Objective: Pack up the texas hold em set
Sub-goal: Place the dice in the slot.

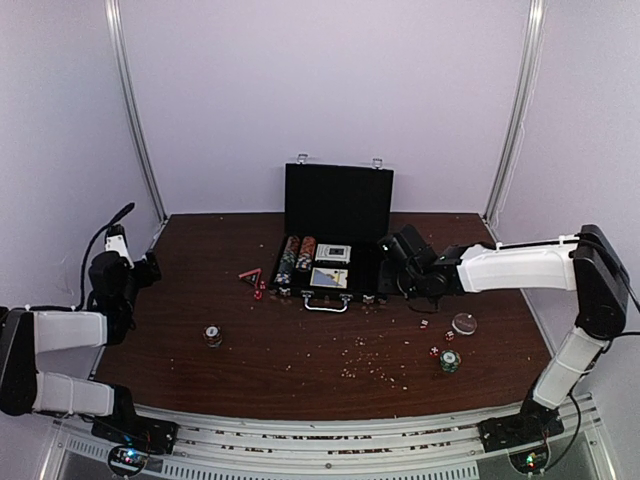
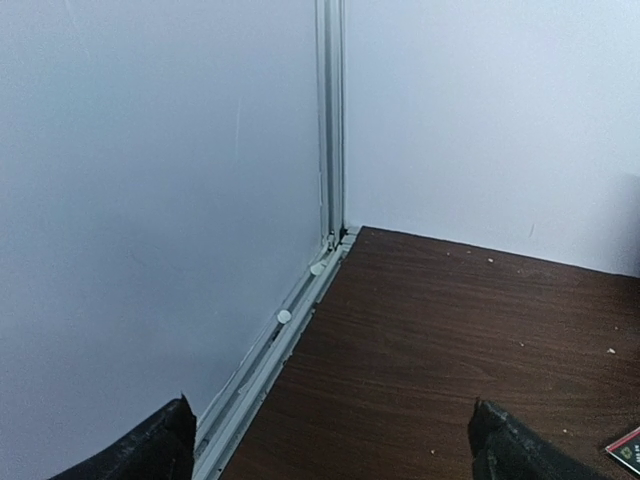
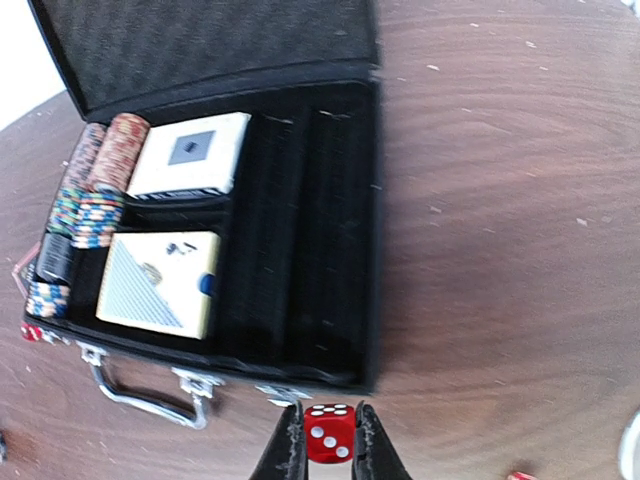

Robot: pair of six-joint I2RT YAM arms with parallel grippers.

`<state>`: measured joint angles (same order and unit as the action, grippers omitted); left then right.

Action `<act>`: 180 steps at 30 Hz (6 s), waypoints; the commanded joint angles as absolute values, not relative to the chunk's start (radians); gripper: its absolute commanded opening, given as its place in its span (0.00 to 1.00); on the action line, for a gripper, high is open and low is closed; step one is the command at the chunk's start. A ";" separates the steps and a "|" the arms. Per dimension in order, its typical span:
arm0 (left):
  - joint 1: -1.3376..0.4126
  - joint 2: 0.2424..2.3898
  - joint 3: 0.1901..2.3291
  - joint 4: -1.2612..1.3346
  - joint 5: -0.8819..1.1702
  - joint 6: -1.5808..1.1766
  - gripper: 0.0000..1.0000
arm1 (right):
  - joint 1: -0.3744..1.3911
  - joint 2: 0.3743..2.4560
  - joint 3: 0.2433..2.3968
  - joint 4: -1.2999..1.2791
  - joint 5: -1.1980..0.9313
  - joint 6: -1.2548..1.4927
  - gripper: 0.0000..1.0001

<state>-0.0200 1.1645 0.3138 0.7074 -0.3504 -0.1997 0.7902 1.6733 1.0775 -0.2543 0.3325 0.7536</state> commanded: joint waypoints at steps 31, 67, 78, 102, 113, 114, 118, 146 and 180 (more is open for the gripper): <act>-0.040 1.250 0.583 0.386 -0.128 -0.450 0.88 | 0.723 2.286 1.936 -0.494 0.119 0.924 0.00; -0.044 1.015 0.605 0.128 0.074 -0.182 0.98 | 0.673 2.334 1.960 -0.568 0.119 0.939 0.00; -0.044 1.043 0.630 0.124 0.074 -0.217 0.98 | 0.675 2.348 1.936 -0.554 0.119 0.914 0.00; -0.044 1.001 0.640 0.050 0.026 -0.201 0.98 | 0.696 2.397 1.915 -0.565 0.240 0.825 0.00; -0.044 0.999 0.677 0.041 0.024 -0.196 0.98 | 0.699 2.420 1.964 -0.570 0.190 0.825 0.01; -0.044 0.997 0.679 0.038 0.023 -0.196 0.98 | 0.699 2.421 1.968 -0.569 0.185 0.825 0.02; -0.044 0.981 0.678 0.018 0.023 -0.196 0.98 | 0.699 2.428 1.998 -0.576 0.173 0.812 0.11; -0.044 0.943 0.658 0.000 0.017 -0.201 0.98 | 0.686 2.350 2.055 -0.618 0.190 0.784 0.54; -0.044 0.933 0.650 -0.018 0.000 -0.197 0.98 | 0.667 2.513 2.106 -0.702 0.131 0.888 0.53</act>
